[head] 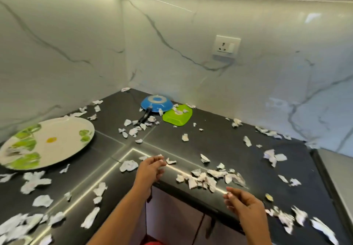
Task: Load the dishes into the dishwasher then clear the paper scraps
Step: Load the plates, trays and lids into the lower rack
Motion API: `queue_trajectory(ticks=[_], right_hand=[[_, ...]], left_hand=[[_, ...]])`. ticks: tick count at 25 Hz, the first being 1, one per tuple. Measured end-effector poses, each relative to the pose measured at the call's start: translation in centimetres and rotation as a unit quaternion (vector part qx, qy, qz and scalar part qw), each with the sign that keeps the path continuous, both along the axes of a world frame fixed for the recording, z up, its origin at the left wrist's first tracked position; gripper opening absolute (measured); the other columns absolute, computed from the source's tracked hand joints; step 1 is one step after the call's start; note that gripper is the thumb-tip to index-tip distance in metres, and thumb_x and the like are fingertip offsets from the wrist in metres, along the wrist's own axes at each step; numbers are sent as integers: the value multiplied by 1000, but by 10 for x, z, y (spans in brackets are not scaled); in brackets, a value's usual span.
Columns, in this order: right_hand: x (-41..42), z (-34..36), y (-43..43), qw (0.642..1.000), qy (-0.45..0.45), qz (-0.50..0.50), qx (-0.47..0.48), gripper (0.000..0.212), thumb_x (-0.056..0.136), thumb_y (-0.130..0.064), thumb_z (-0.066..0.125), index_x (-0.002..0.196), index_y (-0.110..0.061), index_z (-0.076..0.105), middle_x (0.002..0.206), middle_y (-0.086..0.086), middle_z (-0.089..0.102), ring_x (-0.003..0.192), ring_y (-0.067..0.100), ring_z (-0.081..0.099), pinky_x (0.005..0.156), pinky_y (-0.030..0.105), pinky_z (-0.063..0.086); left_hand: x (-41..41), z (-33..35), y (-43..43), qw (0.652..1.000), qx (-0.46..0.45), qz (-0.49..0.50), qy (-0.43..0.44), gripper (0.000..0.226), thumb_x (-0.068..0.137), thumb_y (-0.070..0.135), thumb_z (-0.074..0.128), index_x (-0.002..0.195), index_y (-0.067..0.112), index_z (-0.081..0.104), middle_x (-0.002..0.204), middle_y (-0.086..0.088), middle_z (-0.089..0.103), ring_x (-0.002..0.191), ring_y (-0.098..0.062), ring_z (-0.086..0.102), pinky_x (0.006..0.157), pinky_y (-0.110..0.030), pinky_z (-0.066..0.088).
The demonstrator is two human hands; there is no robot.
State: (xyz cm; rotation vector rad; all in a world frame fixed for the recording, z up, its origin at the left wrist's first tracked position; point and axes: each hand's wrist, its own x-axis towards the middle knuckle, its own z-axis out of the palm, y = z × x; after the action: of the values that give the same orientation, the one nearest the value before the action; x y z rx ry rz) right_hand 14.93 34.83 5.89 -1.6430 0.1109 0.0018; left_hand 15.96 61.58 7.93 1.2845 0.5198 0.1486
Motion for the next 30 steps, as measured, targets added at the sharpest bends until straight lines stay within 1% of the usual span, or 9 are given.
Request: queue_trajectory(ticks=[5,9,13,17,20,23,25,28,30], right_hand=[[35,2,73,999,-12,35,-8,20,84,6,60,88,-10,71,73,8,73,62,11,64,57,20,52],[50,5,97,999,-19,40,-9,19,84,4,61,90,-11,70,76,10,73,66,17,64,65,30,51],[69,0,105,1000,-14,10,-19,17,83,4,62,88,-10,70,78,10,73,69,18,67,63,25,54],[99,-11,113,997,-27,21,-73,18,82,0,66,86,-16,71,82,2,73,82,16,68,71,23,51],[128,-24,120,991,-2,72,-112,24,82,0,65,99,-17,69,95,-1,72,92,10,66,81,22,51],[168,-42,125,977,31,128,-166,42,81,-4,69,121,-11,60,118,0,64,107,9,60,98,27,45],[192,-49,130,968,37,170,-180,51,81,-8,70,129,-12,53,125,-6,56,116,7,52,103,22,38],[228,-56,134,974,26,187,-128,50,81,1,67,125,-18,51,130,-3,54,115,-2,52,95,8,37],[255,-59,138,984,24,158,-80,44,84,8,60,123,-11,53,125,7,59,103,0,59,85,6,44]], left_hand=[[31,-16,72,999,-23,39,-10,10,89,6,56,93,9,65,84,-7,65,68,-17,58,57,-23,45],[62,-21,78,998,-45,28,-18,9,90,3,55,94,7,62,81,-7,63,67,-17,56,57,-22,47],[91,-30,65,998,-54,-1,-17,9,88,1,57,87,8,62,80,-10,61,69,-19,55,70,-30,49],[112,-57,61,1000,10,-10,-15,19,86,-6,59,105,-4,61,77,-7,60,67,-18,53,68,-29,48],[126,-69,65,999,46,-3,-15,27,84,-9,60,110,-3,59,82,-8,61,71,-18,55,67,-29,48],[149,-71,71,997,71,15,-13,31,84,-7,61,114,-2,58,89,-8,62,80,-17,58,76,-28,48],[165,-70,74,993,112,28,-14,34,84,-5,61,118,-2,56,101,-8,63,90,-15,59,83,-24,47],[195,-71,78,982,186,12,-23,45,86,-3,59,130,1,48,128,-10,53,117,-18,52,95,-21,43],[217,-73,84,977,212,-3,-19,54,86,0,61,137,4,42,140,-12,43,129,-25,45,104,-30,39]])
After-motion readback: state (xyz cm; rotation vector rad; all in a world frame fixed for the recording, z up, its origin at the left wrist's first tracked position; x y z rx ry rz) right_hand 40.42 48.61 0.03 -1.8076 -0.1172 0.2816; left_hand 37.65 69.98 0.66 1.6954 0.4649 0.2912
